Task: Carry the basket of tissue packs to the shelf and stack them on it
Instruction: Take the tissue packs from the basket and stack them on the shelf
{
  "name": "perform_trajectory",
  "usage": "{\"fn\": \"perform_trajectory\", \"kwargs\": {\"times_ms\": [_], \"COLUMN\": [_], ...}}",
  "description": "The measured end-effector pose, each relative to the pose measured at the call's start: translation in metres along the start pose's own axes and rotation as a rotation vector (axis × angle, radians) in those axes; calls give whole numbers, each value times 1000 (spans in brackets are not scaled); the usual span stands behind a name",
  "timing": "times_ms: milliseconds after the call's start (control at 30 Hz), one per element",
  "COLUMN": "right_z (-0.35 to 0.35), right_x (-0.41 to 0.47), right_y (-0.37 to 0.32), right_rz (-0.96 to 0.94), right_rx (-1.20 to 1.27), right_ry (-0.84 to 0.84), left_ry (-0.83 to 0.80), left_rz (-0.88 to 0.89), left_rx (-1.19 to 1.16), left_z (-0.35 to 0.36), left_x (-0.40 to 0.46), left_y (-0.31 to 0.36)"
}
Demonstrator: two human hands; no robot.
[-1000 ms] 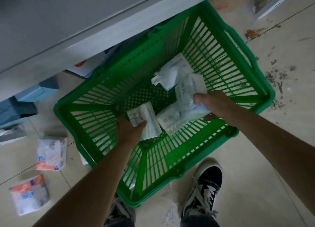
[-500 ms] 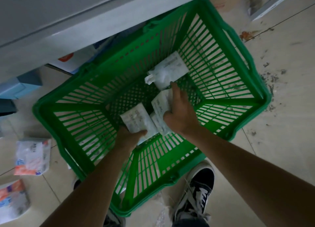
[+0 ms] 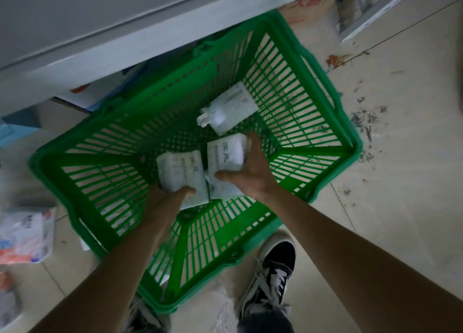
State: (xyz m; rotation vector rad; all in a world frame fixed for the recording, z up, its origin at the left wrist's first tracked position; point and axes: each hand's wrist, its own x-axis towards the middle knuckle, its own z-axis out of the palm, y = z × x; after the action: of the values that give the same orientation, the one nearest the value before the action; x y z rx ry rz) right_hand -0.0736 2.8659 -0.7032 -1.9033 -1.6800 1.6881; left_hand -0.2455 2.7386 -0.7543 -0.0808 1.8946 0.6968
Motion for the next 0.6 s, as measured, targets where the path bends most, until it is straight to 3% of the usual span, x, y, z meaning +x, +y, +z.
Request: {"fn": "perform_trajectory", "kwargs": {"times_ms": [100, 267, 600], "right_z": [-5, -22, -108], "right_x": [-12, -43, -145], "right_y": [-7, -39, -158], "right_rz": [-4, 0, 23], "right_rx": [108, 243, 465], "right_ry": [-36, -96, -163], "left_ry": [-112, -254, -360], "left_rz": [24, 175, 272], "left_rx": [-58, 66, -65], "left_z": [-15, -42, -84], "left_x": [-29, -91, -231], "left_y": [17, 54, 139]}}
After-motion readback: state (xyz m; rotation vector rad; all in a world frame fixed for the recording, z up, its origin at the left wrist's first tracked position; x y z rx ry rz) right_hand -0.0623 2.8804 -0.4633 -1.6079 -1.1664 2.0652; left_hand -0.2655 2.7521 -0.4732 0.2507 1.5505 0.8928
